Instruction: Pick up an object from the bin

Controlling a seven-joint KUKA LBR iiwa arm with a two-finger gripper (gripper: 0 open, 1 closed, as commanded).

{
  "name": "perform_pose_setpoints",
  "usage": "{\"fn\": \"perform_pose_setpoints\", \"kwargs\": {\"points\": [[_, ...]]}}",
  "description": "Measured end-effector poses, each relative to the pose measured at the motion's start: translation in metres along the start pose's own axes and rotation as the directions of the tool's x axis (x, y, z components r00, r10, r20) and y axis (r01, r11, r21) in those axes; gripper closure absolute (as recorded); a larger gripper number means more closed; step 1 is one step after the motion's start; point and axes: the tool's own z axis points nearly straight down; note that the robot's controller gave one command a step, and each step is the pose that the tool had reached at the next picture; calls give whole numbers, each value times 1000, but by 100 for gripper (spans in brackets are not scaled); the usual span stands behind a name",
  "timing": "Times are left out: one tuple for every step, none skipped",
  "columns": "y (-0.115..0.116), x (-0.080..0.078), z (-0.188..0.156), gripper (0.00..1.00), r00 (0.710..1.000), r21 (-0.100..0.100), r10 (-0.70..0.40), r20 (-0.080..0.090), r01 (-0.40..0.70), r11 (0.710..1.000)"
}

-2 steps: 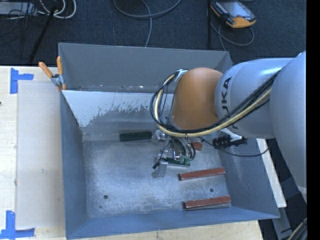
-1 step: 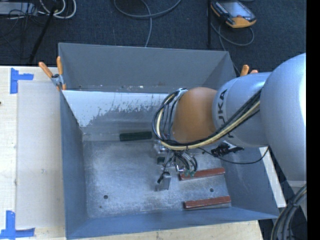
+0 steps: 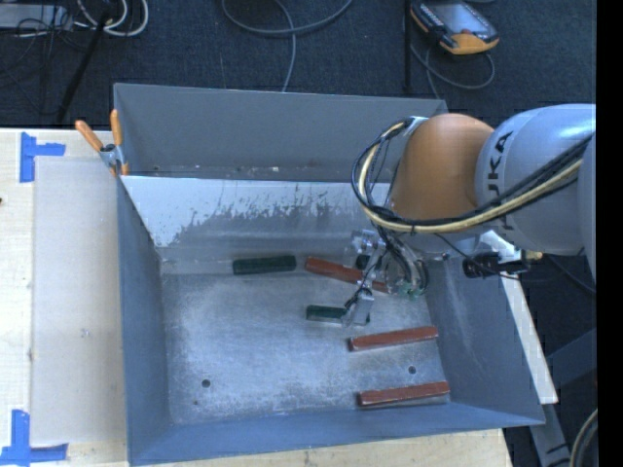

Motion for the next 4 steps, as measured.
{"fn": "perform_pose_setpoints", "kwargs": {"points": [[-43, -43, 71, 0, 989, -2, -146, -3, 146, 989], [-42, -48, 62, 100, 989, -3, -145, 12, 145, 989], [-46, -37, -63, 100, 991, -1, -132, 5, 132, 991], [-104, 37, -25, 100, 985, -1, -172, -14, 172, 985]]}}
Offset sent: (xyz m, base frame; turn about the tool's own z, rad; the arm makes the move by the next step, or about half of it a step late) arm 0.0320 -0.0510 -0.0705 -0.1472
